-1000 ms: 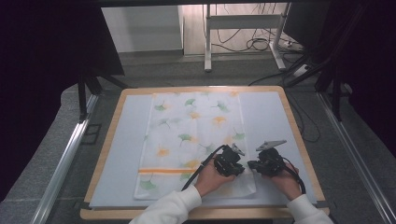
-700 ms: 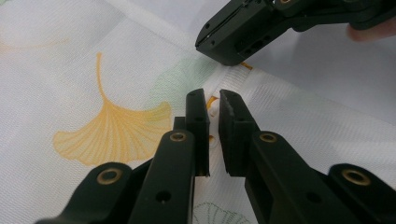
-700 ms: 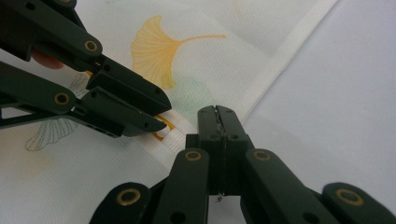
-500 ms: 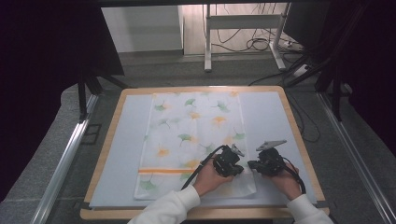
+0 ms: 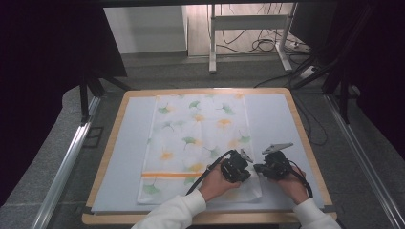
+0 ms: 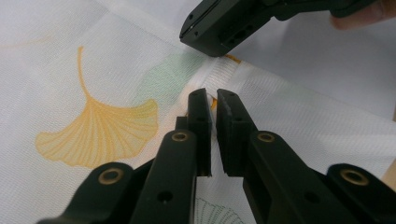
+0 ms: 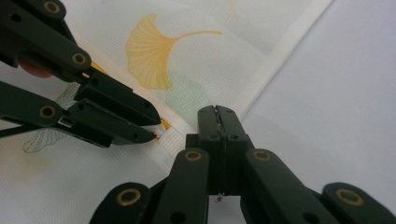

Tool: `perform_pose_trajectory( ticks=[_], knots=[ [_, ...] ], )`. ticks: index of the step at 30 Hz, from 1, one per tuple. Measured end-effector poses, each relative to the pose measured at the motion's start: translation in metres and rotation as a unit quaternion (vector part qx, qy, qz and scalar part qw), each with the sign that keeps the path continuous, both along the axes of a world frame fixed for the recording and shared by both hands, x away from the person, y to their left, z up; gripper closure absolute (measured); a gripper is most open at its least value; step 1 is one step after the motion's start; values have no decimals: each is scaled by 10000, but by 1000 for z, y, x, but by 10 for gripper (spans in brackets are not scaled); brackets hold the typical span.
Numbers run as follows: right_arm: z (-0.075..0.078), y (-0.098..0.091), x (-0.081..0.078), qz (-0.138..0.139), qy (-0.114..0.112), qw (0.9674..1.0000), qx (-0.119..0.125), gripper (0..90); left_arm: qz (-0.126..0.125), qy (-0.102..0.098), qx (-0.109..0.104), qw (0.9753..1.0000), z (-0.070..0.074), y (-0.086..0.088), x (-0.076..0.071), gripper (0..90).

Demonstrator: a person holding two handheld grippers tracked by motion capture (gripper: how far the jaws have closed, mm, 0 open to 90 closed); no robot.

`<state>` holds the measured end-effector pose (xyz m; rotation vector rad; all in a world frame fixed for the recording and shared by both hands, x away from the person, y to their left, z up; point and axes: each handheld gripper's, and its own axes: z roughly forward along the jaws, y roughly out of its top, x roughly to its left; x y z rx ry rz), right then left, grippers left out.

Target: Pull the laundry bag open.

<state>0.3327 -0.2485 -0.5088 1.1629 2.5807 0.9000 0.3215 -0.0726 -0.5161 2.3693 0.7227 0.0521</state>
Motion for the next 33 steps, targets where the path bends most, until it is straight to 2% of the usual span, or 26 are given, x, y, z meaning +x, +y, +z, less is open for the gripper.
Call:
perform_pose_trajectory(
  ticks=[4,9,13,19,22,25,33],
  knots=[
    [0,0,0,-14,-9,10000,-19,892,8,-113,120,9999,1,-2,-2,880],
    [0,0,0,-22,-13,10000,-22,892,39,7,16,10000,1,0,1,900],
    [0,-1,1,-18,-11,10000,-16,892,33,-63,45,10000,1,-1,0,900],
    [-1,0,0,-20,-27,10000,-37,893,69,-37,56,10000,1,0,0,900],
    [-1,0,0,-5,-37,10000,-51,893,98,27,22,9999,1,2,1,900],
    [-1,0,0,48,-93,9999,-96,894,150,107,-104,9998,0,4,1,900],
    [-1,0,0,58,-131,9998,-133,894,156,179,-134,9996,-1,9,2,900]
  ],
)
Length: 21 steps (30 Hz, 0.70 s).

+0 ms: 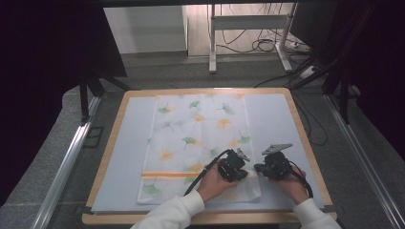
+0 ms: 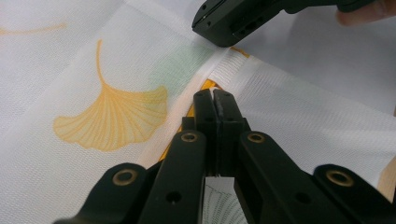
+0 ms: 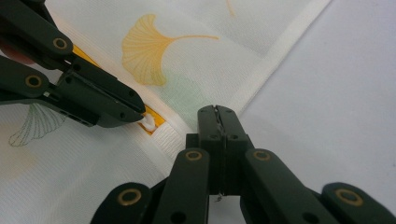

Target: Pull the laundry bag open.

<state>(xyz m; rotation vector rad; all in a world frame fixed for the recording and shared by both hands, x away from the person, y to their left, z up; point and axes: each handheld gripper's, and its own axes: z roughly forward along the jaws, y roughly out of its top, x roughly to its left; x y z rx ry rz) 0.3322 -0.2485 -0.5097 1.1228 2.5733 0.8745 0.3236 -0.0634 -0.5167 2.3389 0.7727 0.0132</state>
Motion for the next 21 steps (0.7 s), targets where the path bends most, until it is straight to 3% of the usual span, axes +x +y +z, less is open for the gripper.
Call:
perform_pose_trajectory(
  ticks=[7,10,21],
  knots=[
    [2,0,-2,-8,-48,10000,4,894,8,6,-9,10000,0,0,1,900],
    [8,2,-9,105,-35,9998,148,893,6,0,-3,10000,0,0,1,900],
    [2,8,-13,88,256,9996,34,896,6,-43,8,10000,0,-1,-1,900]
  ],
)
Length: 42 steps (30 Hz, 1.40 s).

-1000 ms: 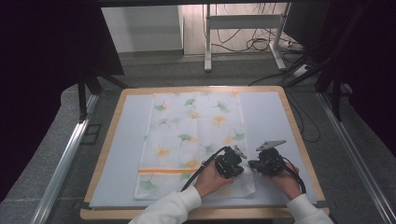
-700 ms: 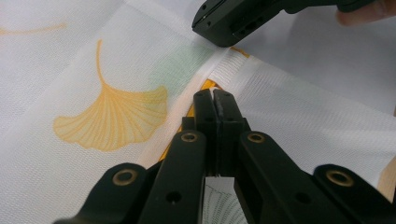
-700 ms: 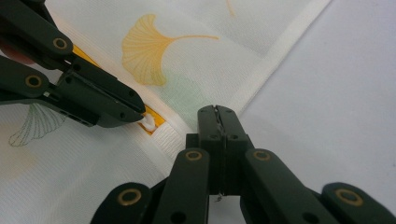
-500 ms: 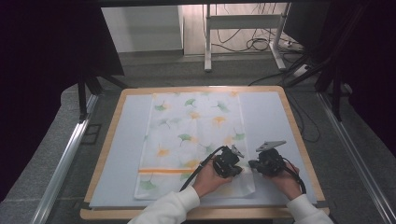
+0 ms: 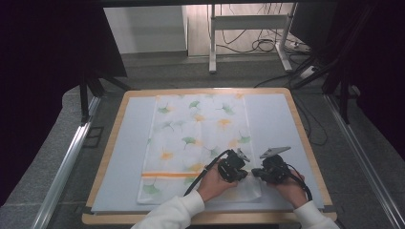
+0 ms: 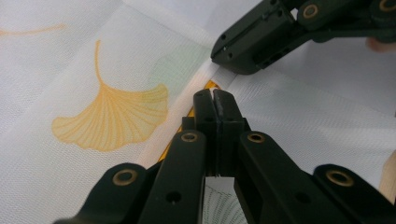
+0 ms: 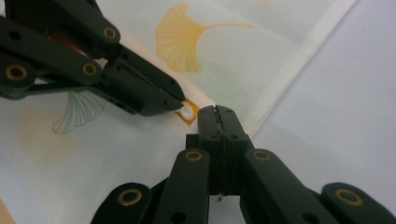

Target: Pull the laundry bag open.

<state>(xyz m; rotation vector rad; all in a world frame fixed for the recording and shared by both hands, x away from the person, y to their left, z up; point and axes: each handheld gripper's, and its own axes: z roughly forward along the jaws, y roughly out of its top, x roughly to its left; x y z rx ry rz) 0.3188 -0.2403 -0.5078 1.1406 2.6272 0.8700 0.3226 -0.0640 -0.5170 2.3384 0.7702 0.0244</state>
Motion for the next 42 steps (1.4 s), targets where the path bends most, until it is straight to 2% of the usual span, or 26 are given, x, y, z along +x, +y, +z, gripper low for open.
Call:
perform_pose_trajectory(
  ticks=[25,42],
  knots=[
    [-1,-1,-1,45,6,10000,17,897,26,32,37,10000,0,11,0,900],
    [-1,-2,0,77,16,10000,26,897,75,36,11,10000,-1,26,0,900]
  ],
)
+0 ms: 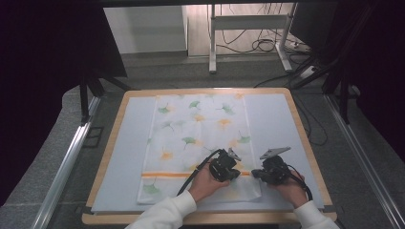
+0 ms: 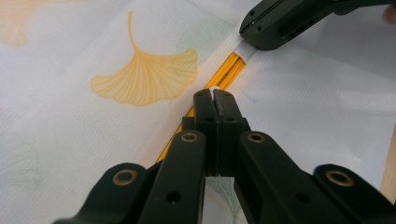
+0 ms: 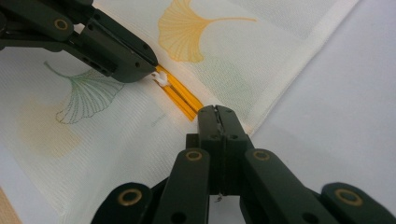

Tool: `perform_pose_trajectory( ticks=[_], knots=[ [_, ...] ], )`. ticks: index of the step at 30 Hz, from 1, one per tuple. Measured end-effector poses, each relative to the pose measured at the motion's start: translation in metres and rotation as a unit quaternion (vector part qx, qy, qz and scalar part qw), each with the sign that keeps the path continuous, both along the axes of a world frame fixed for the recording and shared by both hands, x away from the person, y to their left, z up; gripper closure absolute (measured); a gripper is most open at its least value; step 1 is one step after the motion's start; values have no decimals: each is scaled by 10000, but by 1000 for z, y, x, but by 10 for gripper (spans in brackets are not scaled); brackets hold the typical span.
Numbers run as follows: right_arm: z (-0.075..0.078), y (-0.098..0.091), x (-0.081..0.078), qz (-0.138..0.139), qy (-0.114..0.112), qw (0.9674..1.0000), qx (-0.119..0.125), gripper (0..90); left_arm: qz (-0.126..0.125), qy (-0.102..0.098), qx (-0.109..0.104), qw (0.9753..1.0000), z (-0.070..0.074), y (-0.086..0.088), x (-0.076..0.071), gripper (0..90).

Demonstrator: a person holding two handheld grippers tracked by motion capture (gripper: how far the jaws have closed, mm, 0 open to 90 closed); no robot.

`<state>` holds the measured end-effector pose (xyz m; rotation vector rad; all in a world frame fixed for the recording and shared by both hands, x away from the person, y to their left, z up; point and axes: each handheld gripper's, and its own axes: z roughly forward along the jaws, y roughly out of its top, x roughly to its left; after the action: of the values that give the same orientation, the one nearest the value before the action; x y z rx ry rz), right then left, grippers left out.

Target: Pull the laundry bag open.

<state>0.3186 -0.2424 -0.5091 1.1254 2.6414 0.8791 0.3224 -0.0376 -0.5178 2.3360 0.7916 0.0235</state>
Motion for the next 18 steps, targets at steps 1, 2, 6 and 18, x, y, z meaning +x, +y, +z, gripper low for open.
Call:
perform_pose_trajectory(
  ticks=[1,2,6,18],
  knots=[
    [0,0,0,2,-1,10000,1,897,-5,0,12,10000,0,1,0,900],
    [0,0,0,2,-2,10000,1,896,15,8,9,10000,0,2,0,900],
    [0,0,0,-2,-3,10000,0,897,67,7,-1,10000,0,7,0,900],
    [0,-1,0,-2,33,10000,34,897,169,40,-50,9998,-2,25,-2,900]
  ],
)
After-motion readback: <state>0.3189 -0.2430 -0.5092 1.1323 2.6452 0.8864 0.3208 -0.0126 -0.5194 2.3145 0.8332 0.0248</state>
